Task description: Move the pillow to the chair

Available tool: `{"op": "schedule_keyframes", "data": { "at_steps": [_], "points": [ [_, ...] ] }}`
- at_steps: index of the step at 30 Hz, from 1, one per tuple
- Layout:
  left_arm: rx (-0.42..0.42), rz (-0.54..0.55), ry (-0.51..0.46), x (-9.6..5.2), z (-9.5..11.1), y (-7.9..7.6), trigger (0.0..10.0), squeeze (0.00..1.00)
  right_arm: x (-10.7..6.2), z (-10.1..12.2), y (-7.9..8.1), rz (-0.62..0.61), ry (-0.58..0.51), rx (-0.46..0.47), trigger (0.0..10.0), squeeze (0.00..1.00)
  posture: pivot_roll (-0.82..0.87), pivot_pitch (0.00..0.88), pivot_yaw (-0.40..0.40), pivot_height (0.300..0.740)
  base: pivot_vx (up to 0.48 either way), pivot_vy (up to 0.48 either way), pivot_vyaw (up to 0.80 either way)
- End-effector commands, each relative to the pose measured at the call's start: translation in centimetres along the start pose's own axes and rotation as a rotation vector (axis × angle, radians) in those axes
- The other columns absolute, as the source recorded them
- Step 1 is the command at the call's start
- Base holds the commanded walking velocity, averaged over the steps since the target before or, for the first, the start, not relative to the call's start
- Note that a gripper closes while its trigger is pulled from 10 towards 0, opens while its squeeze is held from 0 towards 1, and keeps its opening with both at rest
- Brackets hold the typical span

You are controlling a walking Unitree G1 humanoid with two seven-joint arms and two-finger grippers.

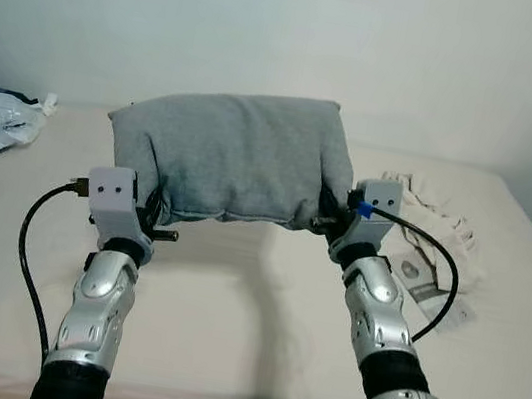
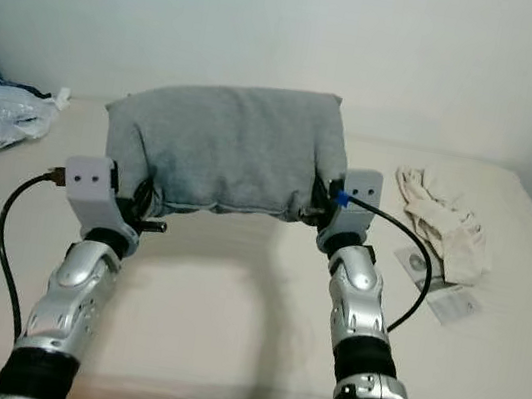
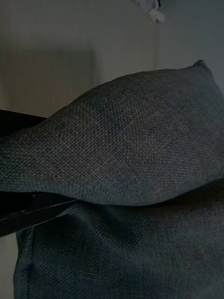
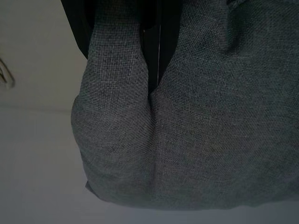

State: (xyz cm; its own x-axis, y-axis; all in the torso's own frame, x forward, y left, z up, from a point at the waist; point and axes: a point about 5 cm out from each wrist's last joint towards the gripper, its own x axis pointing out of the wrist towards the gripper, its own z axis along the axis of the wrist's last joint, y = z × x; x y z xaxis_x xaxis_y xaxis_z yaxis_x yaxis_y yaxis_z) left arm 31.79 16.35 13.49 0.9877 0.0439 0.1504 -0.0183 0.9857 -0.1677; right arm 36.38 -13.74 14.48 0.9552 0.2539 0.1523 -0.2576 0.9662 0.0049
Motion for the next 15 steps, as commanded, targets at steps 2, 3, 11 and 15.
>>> {"op": "schedule_keyframes", "data": {
  "at_steps": [2,3,11,15],
  "points": [
    [0.003,-0.022,-0.029,0.0,0.6,-0.5,10.0,0.00,-0.3,-0.6,1.2,0.064,0.020,-0.022,10.0,0.00,0.03,0.062,-0.054,0.740,0.000,0.000,0.00],
    [0.004,-0.022,-0.028,0.0,0.5,-0.5,10.0,0.00,-0.4,-0.7,1.2,0.065,0.023,-0.022,10.0,0.00,0.03,0.062,-0.055,0.740,0.000,0.000,0.00],
    [0.029,-0.018,-0.038,-0.2,0.3,-0.5,10.0,0.00,-0.6,-1.6,1.5,0.073,0.069,-0.045,10.0,0.00,0.03,0.062,-0.055,0.740,0.000,0.000,0.00],
    [0.037,-0.010,-0.027,-0.4,-0.1,-0.3,10.0,0.00,-1.0,-2.4,1.7,0.055,0.106,-0.043,10.0,0.00,0.03,0.060,-0.054,0.740,0.000,0.000,0.00]
  ]
}}
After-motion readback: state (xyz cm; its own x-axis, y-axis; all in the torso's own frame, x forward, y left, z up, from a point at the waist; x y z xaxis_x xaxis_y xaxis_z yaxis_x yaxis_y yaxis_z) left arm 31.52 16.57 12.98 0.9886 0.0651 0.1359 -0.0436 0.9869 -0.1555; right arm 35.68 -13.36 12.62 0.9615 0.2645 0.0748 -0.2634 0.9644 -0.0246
